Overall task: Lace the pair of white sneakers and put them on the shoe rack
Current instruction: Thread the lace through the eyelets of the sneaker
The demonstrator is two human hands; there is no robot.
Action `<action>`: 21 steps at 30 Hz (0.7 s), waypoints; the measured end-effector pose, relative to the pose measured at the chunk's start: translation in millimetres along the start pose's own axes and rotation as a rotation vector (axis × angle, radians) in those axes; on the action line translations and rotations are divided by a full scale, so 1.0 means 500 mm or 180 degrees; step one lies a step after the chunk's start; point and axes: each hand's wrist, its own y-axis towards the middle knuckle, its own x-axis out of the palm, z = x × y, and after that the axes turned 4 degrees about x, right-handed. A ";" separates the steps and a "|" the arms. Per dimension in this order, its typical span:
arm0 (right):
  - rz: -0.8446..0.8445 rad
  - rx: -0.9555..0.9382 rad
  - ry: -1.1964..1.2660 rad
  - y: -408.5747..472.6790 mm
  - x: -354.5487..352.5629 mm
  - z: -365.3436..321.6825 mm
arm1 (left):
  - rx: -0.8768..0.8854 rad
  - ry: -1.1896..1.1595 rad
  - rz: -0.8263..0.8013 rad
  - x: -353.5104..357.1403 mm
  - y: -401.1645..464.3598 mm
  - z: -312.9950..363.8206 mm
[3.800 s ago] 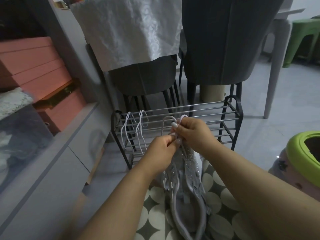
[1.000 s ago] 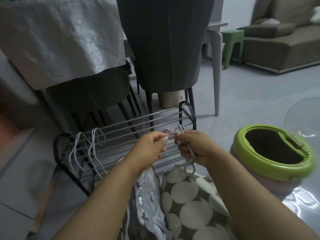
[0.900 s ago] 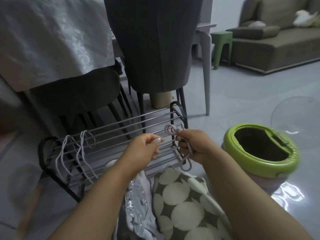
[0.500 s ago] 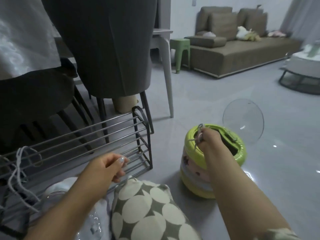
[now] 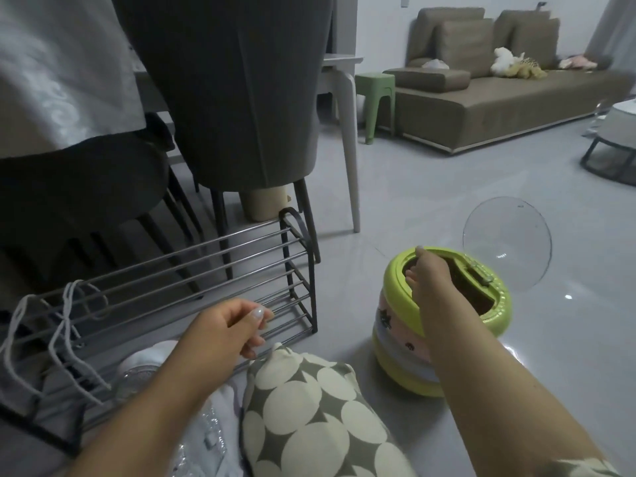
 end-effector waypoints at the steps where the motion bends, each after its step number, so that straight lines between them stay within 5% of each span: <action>1: -0.0224 -0.0060 -0.0007 -0.013 0.016 0.008 | 0.0009 -0.0006 0.0017 -0.003 -0.003 0.001; 8: -0.1561 -0.0300 -0.0537 -0.155 0.180 0.084 | 0.0247 -0.0123 0.0371 -0.068 -0.036 -0.009; 16: -0.2961 -0.1153 -0.2451 -0.329 0.246 0.192 | 0.0041 0.0273 0.1827 -0.182 -0.098 -0.089; 21: -0.2901 -0.1944 -0.3635 -0.380 0.243 0.221 | -0.0590 0.0112 0.1037 -0.173 -0.133 -0.146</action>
